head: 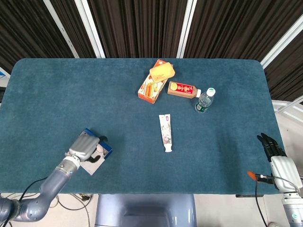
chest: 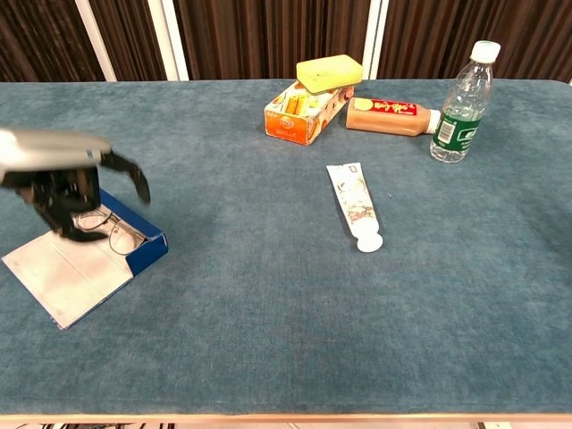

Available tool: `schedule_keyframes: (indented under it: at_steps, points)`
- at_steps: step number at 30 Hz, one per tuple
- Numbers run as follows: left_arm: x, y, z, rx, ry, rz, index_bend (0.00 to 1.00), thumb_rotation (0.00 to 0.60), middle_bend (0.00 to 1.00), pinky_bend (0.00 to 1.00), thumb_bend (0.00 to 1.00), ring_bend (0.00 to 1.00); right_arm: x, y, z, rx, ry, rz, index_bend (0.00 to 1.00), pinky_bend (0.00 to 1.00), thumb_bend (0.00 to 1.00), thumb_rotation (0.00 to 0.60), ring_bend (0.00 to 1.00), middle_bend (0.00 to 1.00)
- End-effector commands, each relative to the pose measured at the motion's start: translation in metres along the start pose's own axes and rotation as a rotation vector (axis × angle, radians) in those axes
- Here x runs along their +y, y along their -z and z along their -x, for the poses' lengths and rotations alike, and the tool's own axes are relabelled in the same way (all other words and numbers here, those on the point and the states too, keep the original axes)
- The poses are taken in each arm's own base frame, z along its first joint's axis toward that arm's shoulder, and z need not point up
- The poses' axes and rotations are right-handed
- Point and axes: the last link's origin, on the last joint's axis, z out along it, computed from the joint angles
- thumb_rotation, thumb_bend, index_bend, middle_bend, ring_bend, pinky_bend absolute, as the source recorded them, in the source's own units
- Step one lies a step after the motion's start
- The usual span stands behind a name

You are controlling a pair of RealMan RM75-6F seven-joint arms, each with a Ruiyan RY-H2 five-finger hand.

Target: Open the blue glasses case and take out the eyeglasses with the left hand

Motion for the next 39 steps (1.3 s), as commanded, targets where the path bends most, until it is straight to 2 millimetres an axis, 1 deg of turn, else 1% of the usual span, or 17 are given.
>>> schedule_keyframes:
  at_steps: [1, 6, 10, 18, 25, 29, 39]
  points:
    - [-0.016, -0.010, -0.012, 0.041, 0.006, -0.041, 0.19, 0.600, 0.94, 0.90, 0.32, 0.79, 0.000, 0.000, 0.000, 0.000, 0.000, 0.000, 0.00, 0.19, 0.12, 0.600, 0.00, 0.00]
    - [-0.030, -0.030, -0.013, 0.017, -0.036, -0.100, 0.16, 0.600, 0.94, 0.90, 0.32, 0.79, 0.000, 0.000, 0.000, -0.002, 0.001, 0.002, 0.00, 0.19, 0.12, 0.600, 0.00, 0.00]
    - [-0.035, -0.040, -0.011, -0.030, -0.068, -0.133, 0.10, 0.600, 0.94, 0.90, 0.32, 0.79, 0.000, 0.000, 0.000, -0.002, 0.001, 0.003, 0.00, 0.19, 0.12, 0.600, 0.00, 0.00]
    - [-0.038, -0.051, -0.008, -0.087, -0.108, -0.190, 0.10, 0.600, 0.95, 0.91, 0.32, 0.80, 0.000, 0.000, 0.000, -0.005, -0.005, 0.007, 0.00, 0.19, 0.12, 0.600, 0.00, 0.00]
    - [-0.048, -0.047, -0.002, -0.128, -0.113, -0.241, 0.12, 0.600, 0.96, 0.91, 0.32, 0.81, 0.000, 0.000, 0.000, -0.008, -0.004, 0.008, 0.00, 0.19, 0.12, 0.600, 0.00, 0.00]
    - [-0.062, -0.037, 0.005, -0.158, -0.107, -0.279, 0.15, 0.600, 0.96, 0.91, 0.32, 0.81, 0.000, 0.001, 0.000, -0.008, -0.002, 0.006, 0.00, 0.19, 0.12, 0.600, 0.00, 0.00]
    - [-0.076, -0.017, 0.008, -0.167, -0.081, -0.294, 0.20, 0.600, 0.97, 0.91, 0.32, 0.82, 0.000, 0.001, 0.000, -0.007, 0.000, 0.005, 0.00, 0.19, 0.12, 0.600, 0.00, 0.00]
